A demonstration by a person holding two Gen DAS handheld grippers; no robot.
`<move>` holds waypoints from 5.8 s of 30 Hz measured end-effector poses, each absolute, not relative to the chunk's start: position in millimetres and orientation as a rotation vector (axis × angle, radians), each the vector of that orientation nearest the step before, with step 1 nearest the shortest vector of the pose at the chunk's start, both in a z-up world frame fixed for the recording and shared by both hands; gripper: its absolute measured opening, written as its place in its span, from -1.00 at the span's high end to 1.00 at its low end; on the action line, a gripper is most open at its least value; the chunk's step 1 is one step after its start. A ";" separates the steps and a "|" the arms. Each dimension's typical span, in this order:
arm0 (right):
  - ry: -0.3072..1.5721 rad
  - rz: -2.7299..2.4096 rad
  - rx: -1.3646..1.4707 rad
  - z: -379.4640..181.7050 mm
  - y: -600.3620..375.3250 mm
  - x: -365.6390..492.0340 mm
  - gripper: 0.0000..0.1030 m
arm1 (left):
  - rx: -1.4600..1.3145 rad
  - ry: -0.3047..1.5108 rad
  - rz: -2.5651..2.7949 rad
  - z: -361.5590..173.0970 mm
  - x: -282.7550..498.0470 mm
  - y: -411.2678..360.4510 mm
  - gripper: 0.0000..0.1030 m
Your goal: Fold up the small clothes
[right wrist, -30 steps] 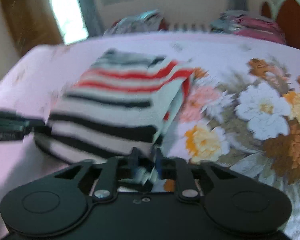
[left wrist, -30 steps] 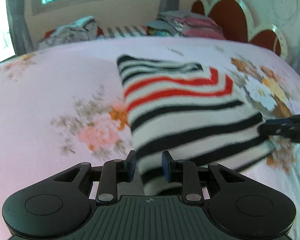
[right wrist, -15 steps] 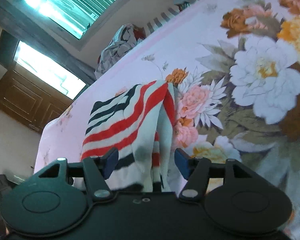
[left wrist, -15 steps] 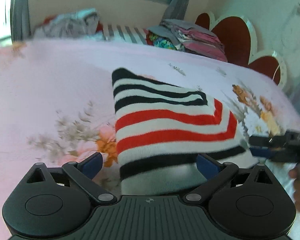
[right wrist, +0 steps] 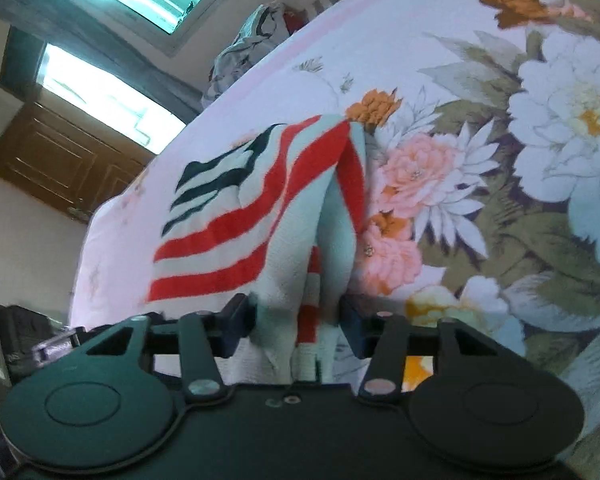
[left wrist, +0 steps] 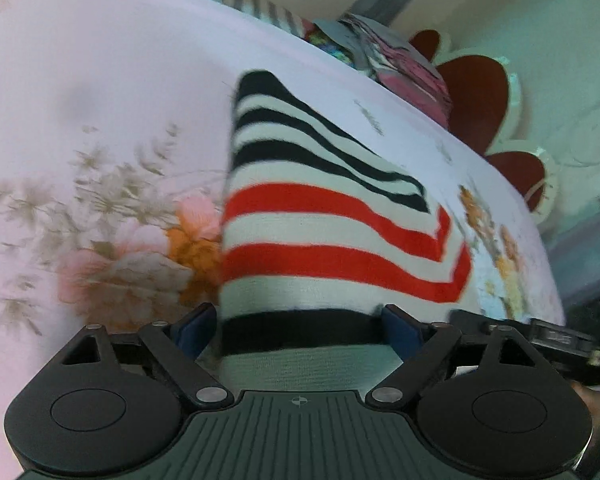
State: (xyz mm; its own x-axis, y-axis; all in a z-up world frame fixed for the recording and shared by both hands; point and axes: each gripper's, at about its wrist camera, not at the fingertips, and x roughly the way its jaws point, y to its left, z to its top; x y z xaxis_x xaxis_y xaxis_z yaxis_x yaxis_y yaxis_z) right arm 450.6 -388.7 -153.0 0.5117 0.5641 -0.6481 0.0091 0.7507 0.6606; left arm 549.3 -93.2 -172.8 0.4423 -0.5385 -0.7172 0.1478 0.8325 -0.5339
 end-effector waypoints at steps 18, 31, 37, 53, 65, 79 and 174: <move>0.957 0.380 0.536 -142.7 -359.0 460.0 0.19 | -0.281 1.024 -0.371 -165.9 554.0 -122.1 -0.51; 0.867 0.245 0.263 -88.1 -299.2 433.6 0.36 | -0.219 0.962 -0.464 -147.8 547.3 -102.5 -0.03; 0.819 0.229 0.119 -56.6 -246.7 428.5 0.38 | -0.200 0.913 -0.497 -122.1 541.6 -72.1 -0.01; 0.828 0.427 0.210 -78.8 -77.3 467.3 0.39 | -0.203 0.892 -0.324 -111.8 533.7 142.1 -0.02; 0.954 0.387 0.361 -128.4 -88.7 482.5 0.37 | -0.287 0.916 -0.298 -164.9 539.2 167.9 -0.72; 0.821 0.307 0.030 -74.7 -53.3 515.3 0.65 | -0.170 0.843 -0.360 -124.9 587.7 169.1 0.27; 0.602 0.130 0.027 14.9 -83.8 86.1 -0.99 | -0.026 0.546 -0.151 3.9 131.7 106.4 -1.00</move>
State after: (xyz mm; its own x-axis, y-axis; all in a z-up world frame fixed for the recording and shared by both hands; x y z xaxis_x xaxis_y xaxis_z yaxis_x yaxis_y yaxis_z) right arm 86.1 -83.8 14.9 0.8160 0.1303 -0.5631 -0.1144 0.9914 0.0637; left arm 131.7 106.4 3.9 0.8441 -0.1497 -0.5149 0.1357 0.9886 -0.0651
